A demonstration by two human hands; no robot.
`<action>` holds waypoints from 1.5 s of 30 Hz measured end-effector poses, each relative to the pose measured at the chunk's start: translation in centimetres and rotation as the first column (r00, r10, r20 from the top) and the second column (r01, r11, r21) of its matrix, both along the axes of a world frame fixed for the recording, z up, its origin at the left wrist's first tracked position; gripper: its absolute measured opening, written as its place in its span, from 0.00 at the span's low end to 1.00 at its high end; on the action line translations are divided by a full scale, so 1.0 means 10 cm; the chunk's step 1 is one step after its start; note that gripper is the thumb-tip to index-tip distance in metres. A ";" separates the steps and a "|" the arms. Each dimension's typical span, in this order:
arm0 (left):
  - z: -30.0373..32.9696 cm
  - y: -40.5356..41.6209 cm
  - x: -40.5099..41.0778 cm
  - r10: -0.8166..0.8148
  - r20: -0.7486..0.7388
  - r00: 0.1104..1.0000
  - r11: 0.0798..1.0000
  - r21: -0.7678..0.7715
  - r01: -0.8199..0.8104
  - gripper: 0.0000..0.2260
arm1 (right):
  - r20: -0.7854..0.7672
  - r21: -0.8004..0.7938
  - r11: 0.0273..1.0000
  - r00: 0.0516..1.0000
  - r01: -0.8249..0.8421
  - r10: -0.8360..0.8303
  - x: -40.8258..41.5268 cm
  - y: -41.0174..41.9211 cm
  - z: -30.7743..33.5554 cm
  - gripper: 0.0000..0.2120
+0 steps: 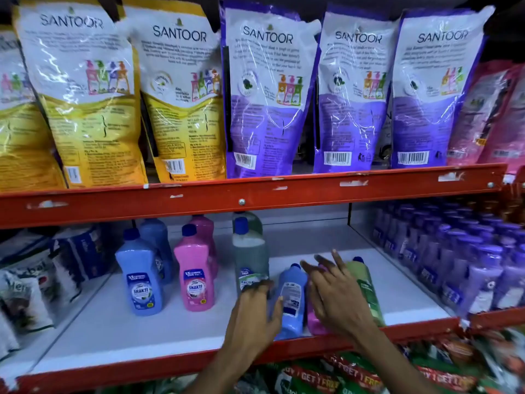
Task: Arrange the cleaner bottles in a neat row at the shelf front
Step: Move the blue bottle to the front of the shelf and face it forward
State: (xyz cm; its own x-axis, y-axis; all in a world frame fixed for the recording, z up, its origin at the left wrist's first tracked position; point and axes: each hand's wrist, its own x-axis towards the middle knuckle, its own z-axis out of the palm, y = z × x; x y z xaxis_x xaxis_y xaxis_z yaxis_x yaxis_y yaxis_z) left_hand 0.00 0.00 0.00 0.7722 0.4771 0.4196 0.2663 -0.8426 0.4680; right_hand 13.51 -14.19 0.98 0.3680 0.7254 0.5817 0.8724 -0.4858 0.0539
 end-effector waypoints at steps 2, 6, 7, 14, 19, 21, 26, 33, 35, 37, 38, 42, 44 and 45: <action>-0.06 0.05 0.17 0.011 -0.070 0.997 0.968 -0.251 -0.028 0.14 | -0.095 -0.085 0.994 0.992 0.070 -0.078 0.01 -0.01 -0.08 0.20; -0.09 0.12 0.48 0.006 -0.274 0.962 0.876 -0.463 -0.138 0.20 | -0.183 -0.216 0.971 0.972 0.108 -0.148 -0.02 -0.02 -0.21 0.17; -0.09 0.14 0.54 -0.005 -0.274 0.962 0.825 -0.544 -0.151 0.21 | -0.188 -0.231 0.968 0.972 0.097 -0.143 -0.01 -0.03 -0.23 0.16; -0.08 0.15 0.69 -0.008 -0.126 0.992 0.550 -0.829 -0.100 0.10 | -0.296 -0.233 0.972 0.952 0.013 -0.083 -0.03 -0.03 -0.34 0.19; -0.06 0.20 0.47 0.024 0.110 0.994 0.478 -0.874 0.085 0.11 | -0.486 0.160 0.987 0.870 -0.006 0.084 -0.17 0.00 -0.24 0.16; 0.01 0.27 0.21 -0.036 0.246 0.969 0.445 -0.864 0.236 0.12 | -0.611 0.376 0.925 0.764 0.049 0.208 -0.29 0.08 -0.15 0.21; 0.09 0.63 -0.61 -0.111 0.460 0.881 0.491 -0.745 0.451 0.17 | -0.725 0.566 0.823 0.447 -0.048 0.525 -0.82 0.49 0.04 0.15; -0.10 1.41 -1.57 0.027 0.506 0.862 0.667 -0.651 0.362 0.15 | -0.675 0.607 0.783 0.432 -0.135 0.598 -1.72 1.56 -0.05 0.14; -0.17 1.62 -1.71 0.059 0.501 0.863 0.697 -0.640 0.323 0.16 | -0.667 0.597 0.788 0.454 -0.149 0.591 -1.86 1.84 -0.09 0.14; -0.22 1.82 -1.81 0.080 0.487 0.870 0.711 -0.640 0.293 0.16 | -0.662 0.575 0.800 0.478 -0.171 0.578 -1.94 2.10 -0.14 0.14; -0.24 1.89 -1.83 0.077 0.480 0.874 0.721 -0.632 0.283 0.17 | -0.659 0.557 0.810 0.498 -0.181 0.564 -1.96 2.21 -0.18 0.15; -0.30 2.07 -1.89 0.083 0.427 0.901 0.763 -0.608 0.218 0.20 | -0.659 0.527 0.833 0.537 -0.170 0.526 -1.96 2.48 -0.27 0.18; -0.33 2.13 -1.92 0.096 0.406 0.909 0.785 -0.592 0.182 0.16 | -0.654 0.548 0.824 0.541 -0.143 0.528 -1.96 2.53 -0.31 0.20; -0.34 2.14 -1.93 0.103 0.395 0.913 0.789 -0.591 0.166 0.14 | -0.647 0.561 0.818 0.550 -0.128 0.529 -1.95 2.54 -0.33 0.20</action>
State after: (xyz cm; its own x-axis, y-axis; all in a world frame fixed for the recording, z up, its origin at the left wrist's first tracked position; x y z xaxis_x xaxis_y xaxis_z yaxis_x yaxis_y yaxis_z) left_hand -19.32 21.38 -3.41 0.6279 0.7103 0.3183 -0.0716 -0.3545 0.9323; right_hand -6.04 11.18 -2.29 0.5900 0.6568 0.4697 0.5859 0.0520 -0.8087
